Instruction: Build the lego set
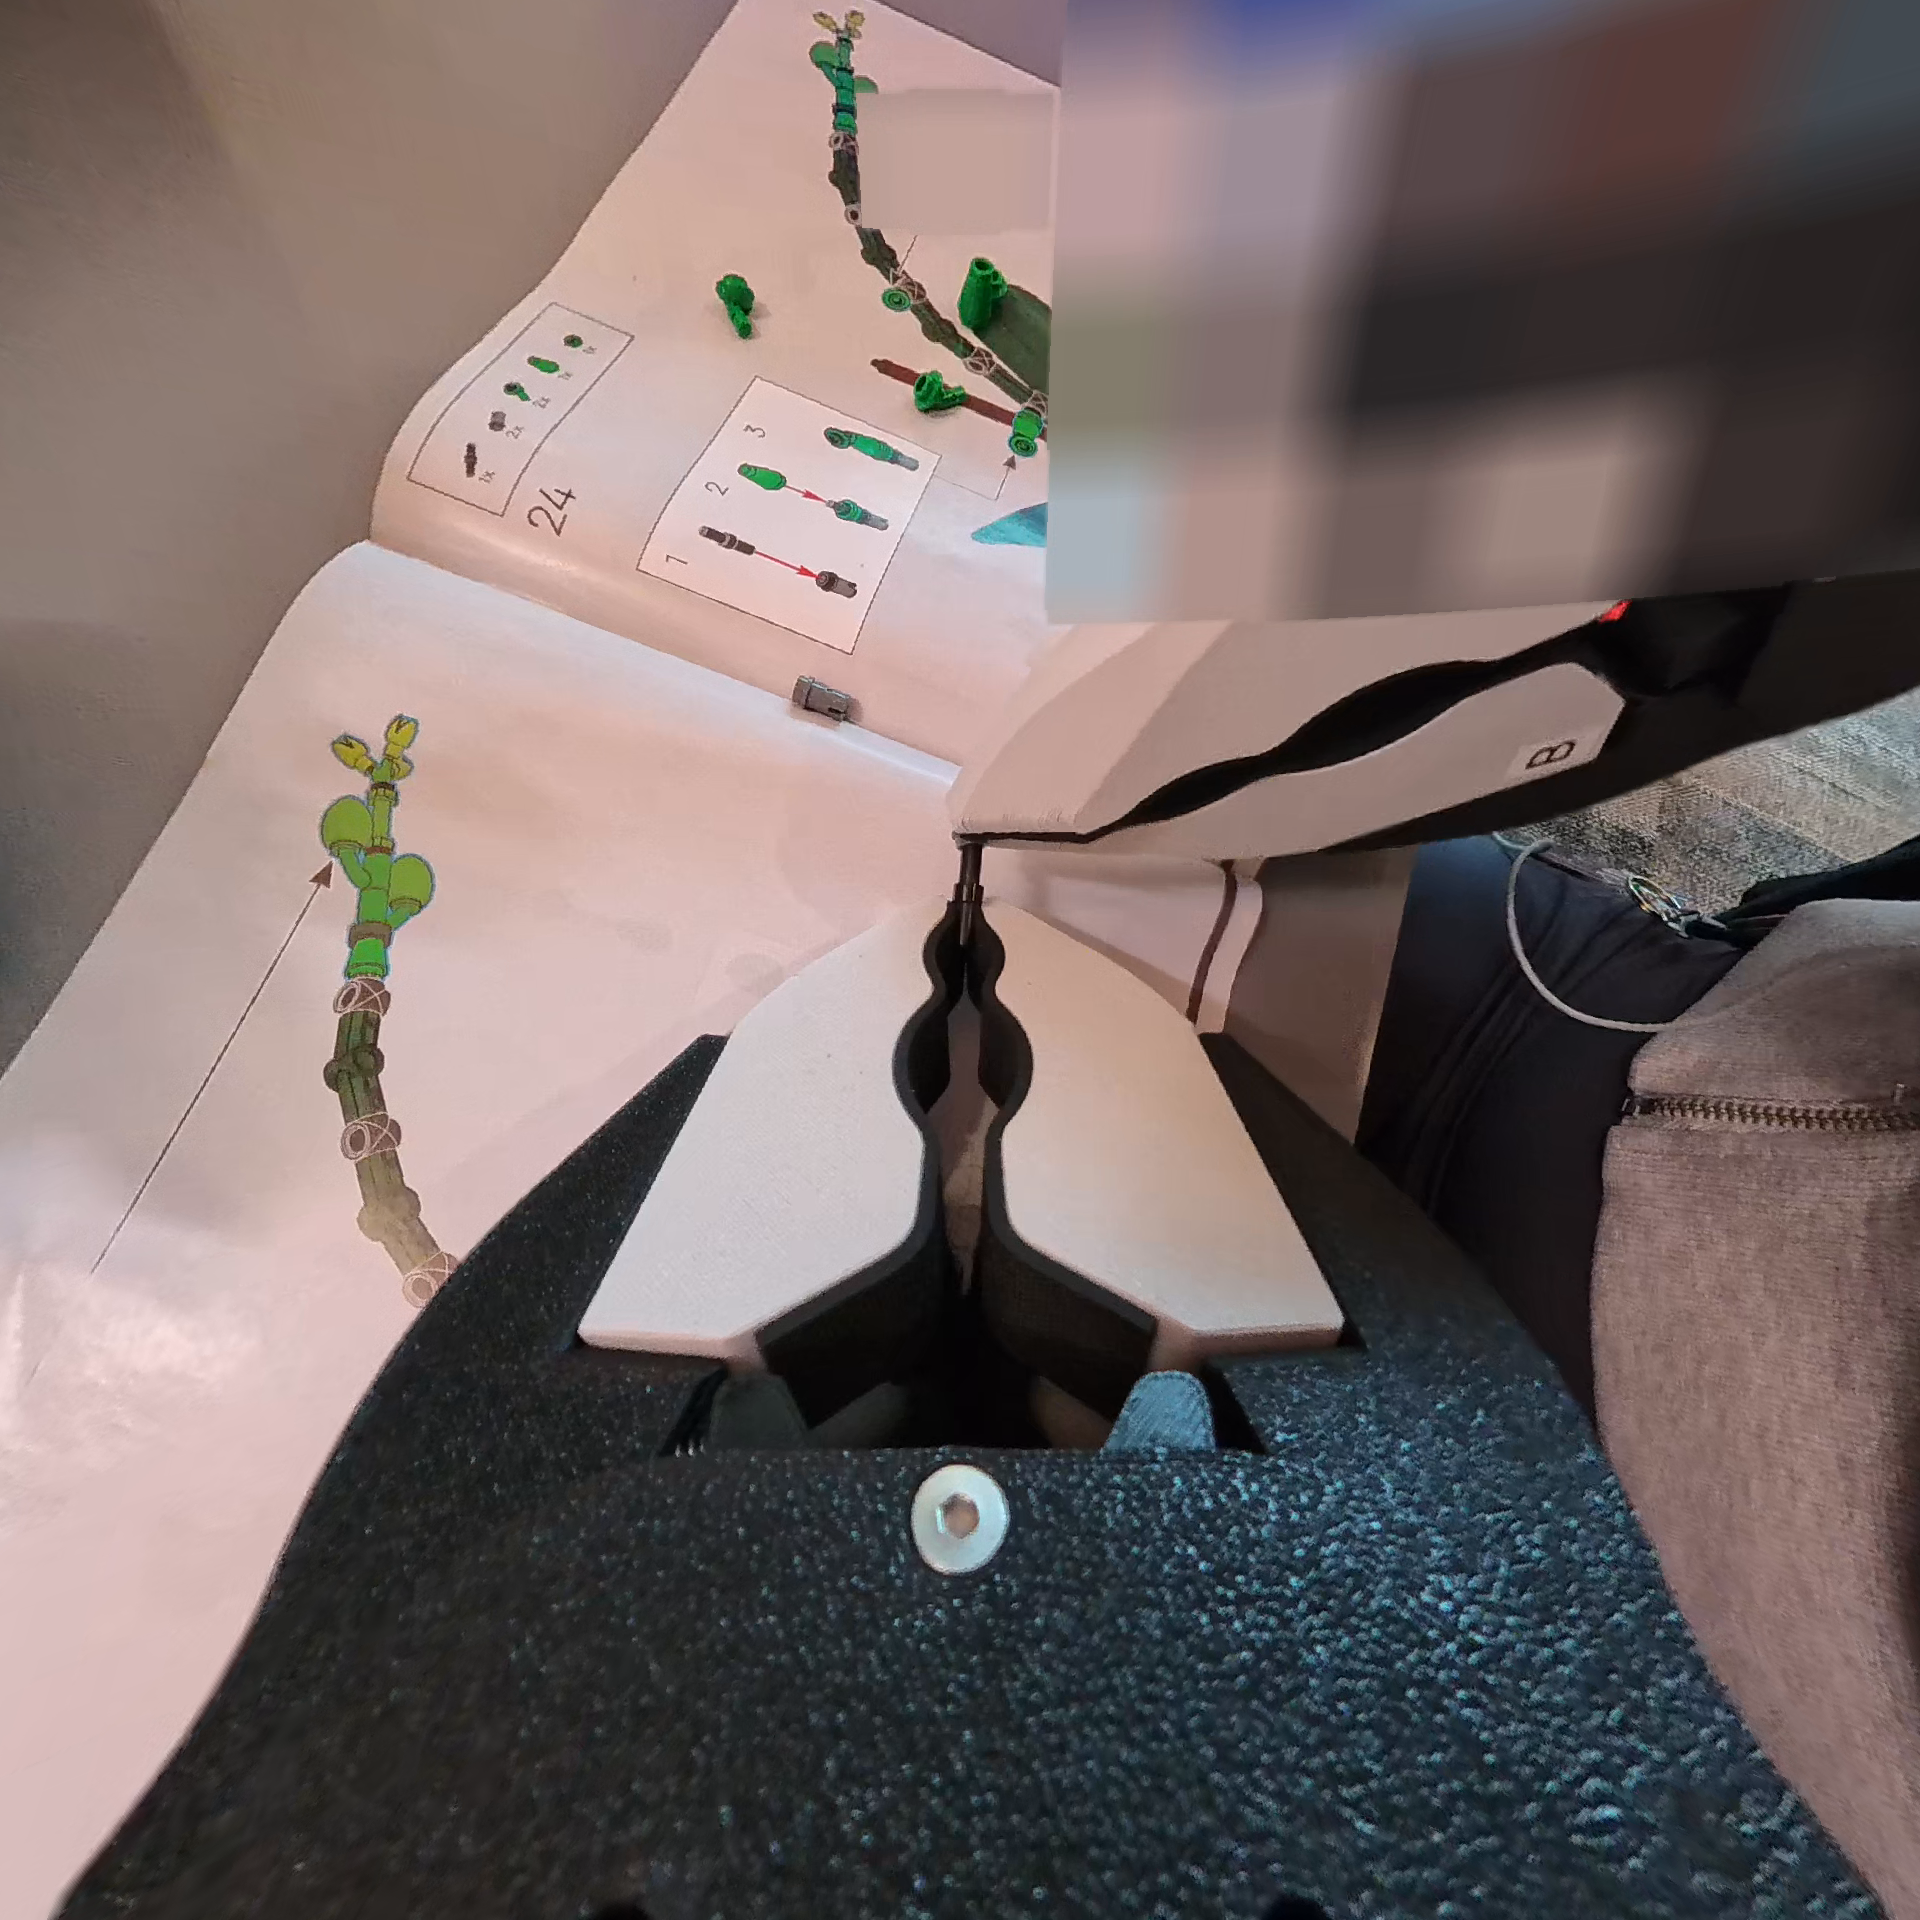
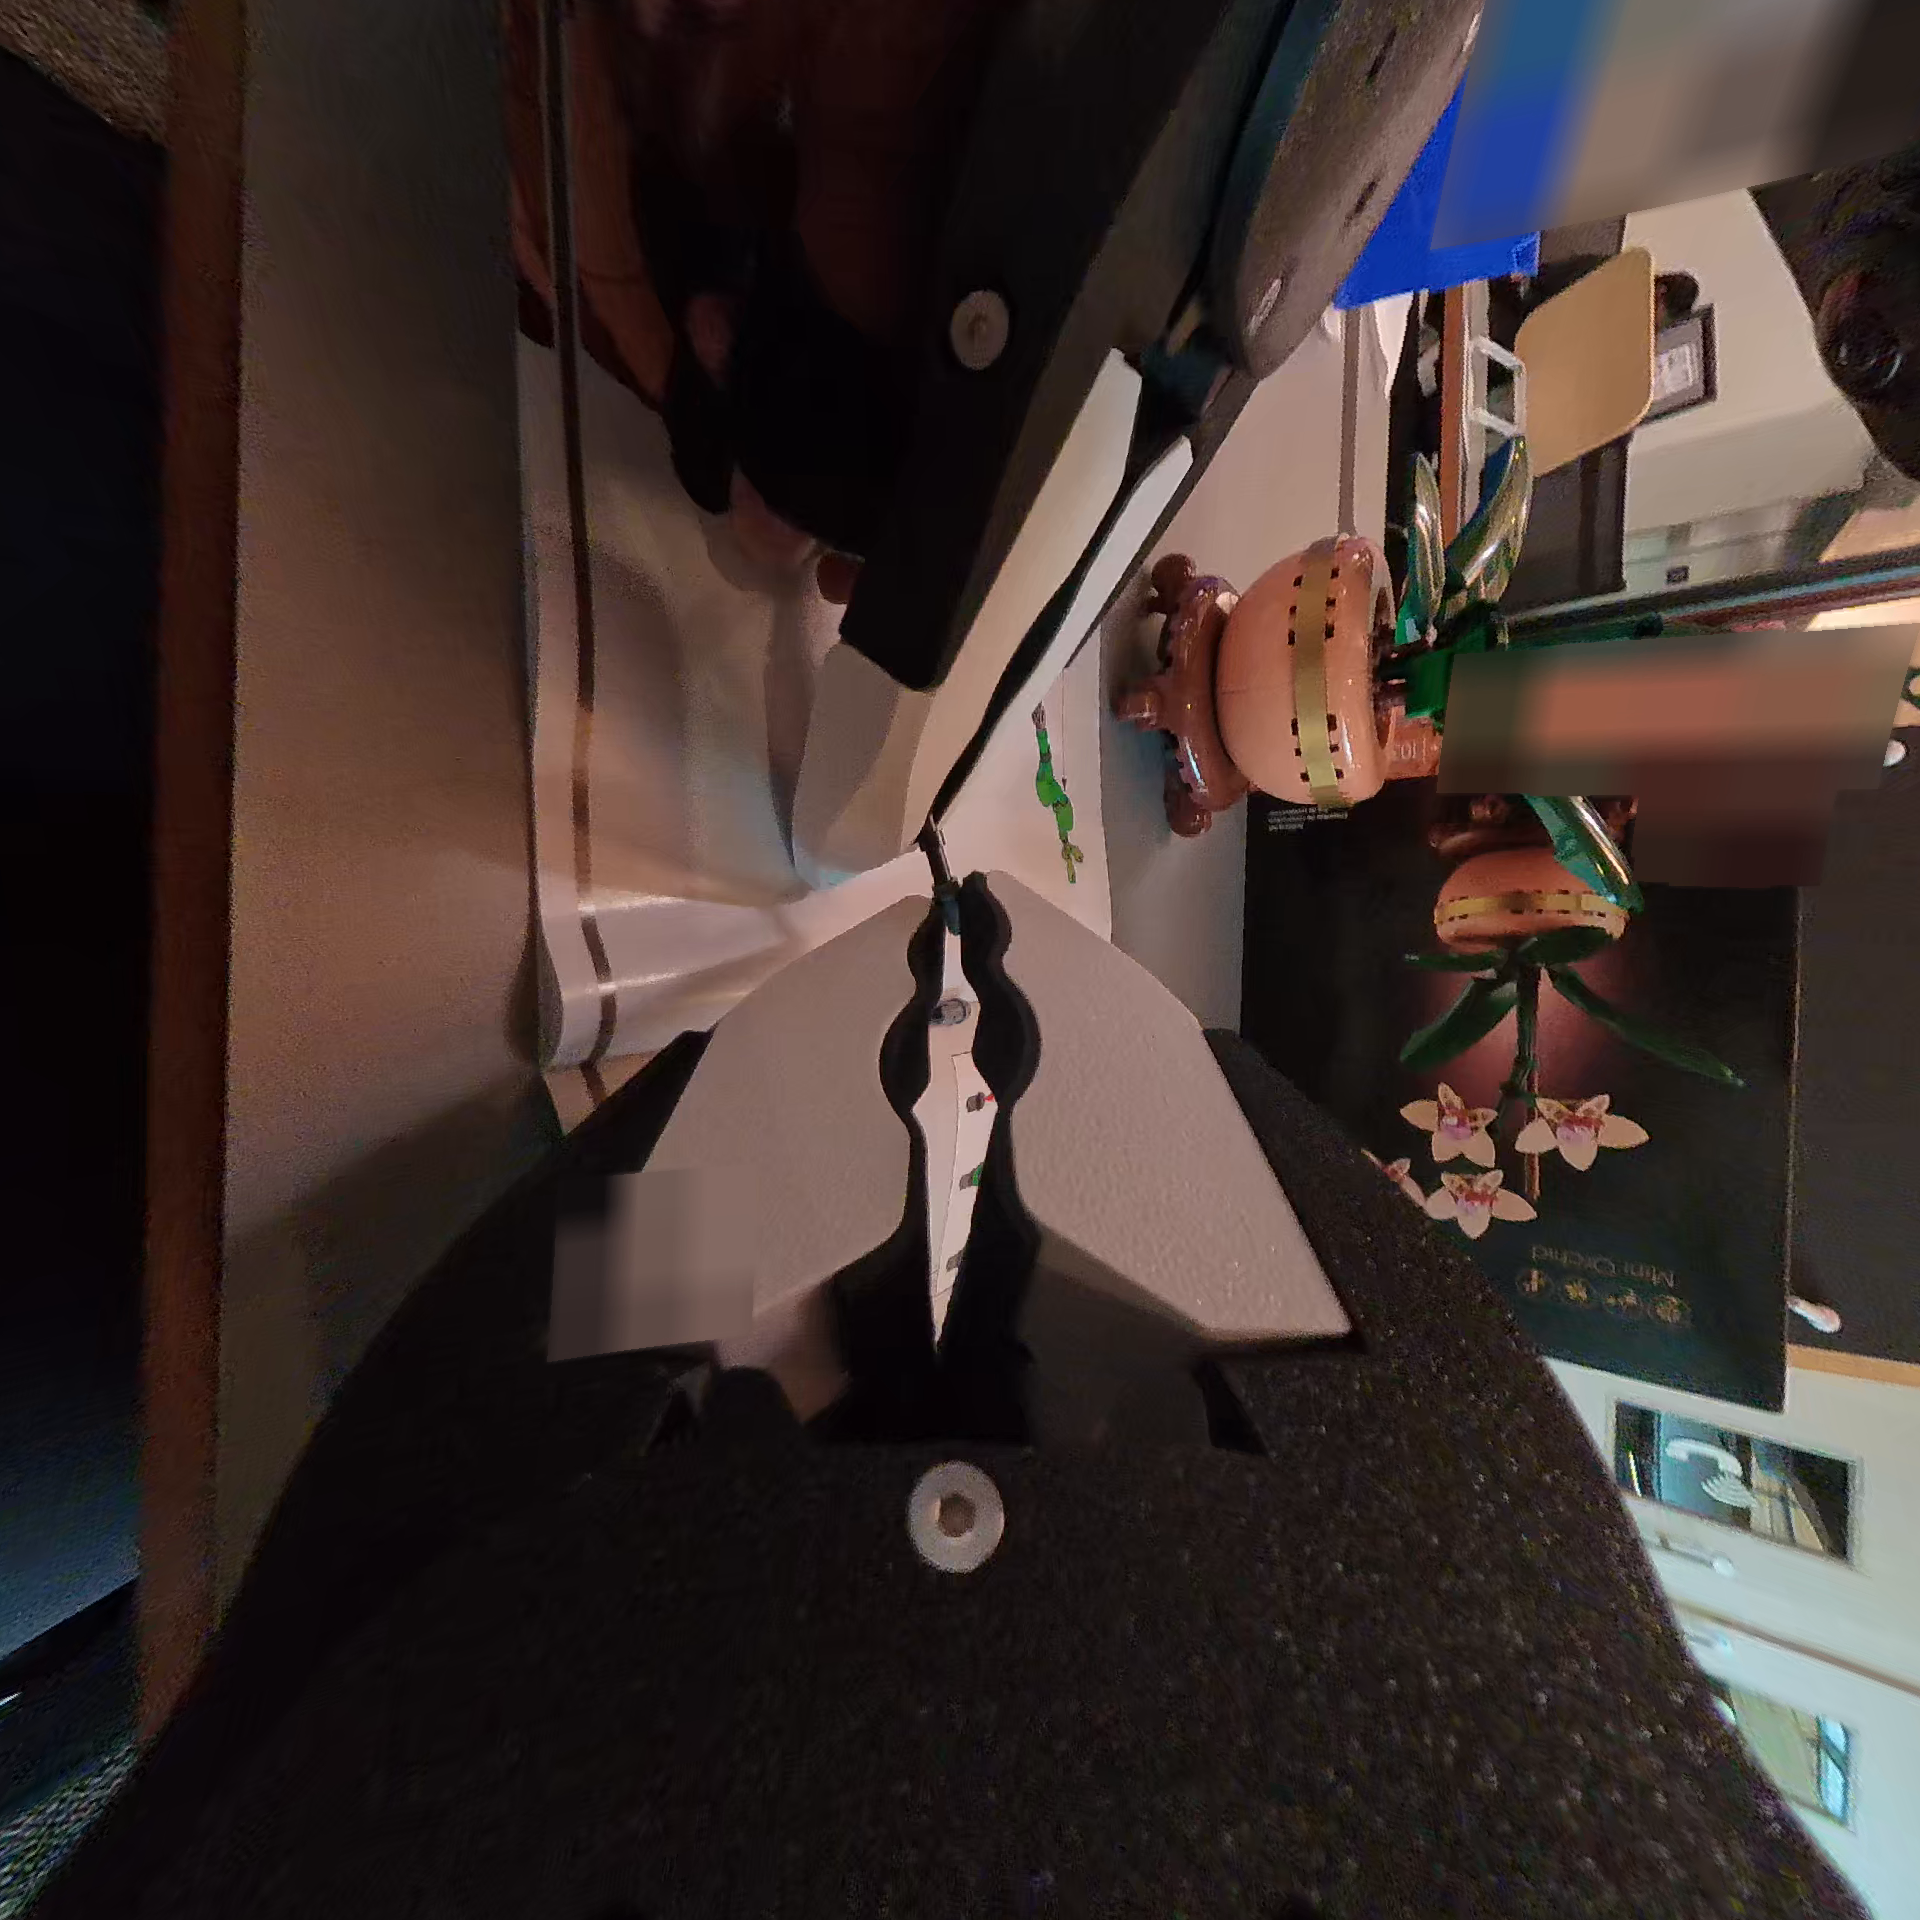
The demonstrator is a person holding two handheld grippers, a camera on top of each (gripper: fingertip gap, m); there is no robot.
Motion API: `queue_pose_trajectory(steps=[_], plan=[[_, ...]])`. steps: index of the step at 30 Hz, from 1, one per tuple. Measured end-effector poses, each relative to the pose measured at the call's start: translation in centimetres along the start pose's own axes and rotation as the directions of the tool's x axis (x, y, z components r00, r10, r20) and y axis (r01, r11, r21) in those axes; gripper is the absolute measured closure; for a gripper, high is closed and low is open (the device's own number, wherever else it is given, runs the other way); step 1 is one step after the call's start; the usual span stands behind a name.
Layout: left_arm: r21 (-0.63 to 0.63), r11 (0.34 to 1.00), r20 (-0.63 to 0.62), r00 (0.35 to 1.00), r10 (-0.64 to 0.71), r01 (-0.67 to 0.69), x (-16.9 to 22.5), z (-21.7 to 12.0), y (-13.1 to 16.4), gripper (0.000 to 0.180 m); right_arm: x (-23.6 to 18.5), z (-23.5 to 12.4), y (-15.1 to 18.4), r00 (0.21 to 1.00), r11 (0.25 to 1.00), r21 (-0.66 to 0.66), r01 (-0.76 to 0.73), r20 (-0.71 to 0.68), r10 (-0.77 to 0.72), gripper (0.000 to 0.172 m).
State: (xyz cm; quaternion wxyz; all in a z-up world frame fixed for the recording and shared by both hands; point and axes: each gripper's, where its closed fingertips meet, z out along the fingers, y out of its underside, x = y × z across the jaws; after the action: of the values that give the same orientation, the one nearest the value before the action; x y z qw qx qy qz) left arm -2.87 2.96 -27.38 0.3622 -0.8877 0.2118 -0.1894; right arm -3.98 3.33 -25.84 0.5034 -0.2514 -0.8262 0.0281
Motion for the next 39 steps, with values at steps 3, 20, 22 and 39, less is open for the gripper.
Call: queue_pose_trajectory(steps=[3,20,22,39], plan=[[-0.001,1.000,0.013,1.000,-0.008,0.008,0.07,0.01,-0.05,0.180,0.07,0.00,0.07,1.000,0.999,-0.039,0.011,-0.028,-0.012,0.169],[-0.006,0.999,0.037,0.999,0.032,-0.031,0.29,0.13,-0.03,0.180,-0.14,-0.21,0.02,0.999,0.998,0.046,-0.031,0.009,0.031,0.169],[-0.006,0.999,0.036,0.999,0.034,-0.033,0.30,0.10,-0.03,0.180,-0.14,-0.30,-0.05,0.999,0.997,0.065,-0.037,0.013,0.036,0.169],[-0.011,0.997,0.033,0.997,0.075,-0.074,0.21,0.10,-0.01,0.180,0.07,-0.69,-0.73,0.996,0.986,0.165,-0.006,0.089,-0.008,0.170]])
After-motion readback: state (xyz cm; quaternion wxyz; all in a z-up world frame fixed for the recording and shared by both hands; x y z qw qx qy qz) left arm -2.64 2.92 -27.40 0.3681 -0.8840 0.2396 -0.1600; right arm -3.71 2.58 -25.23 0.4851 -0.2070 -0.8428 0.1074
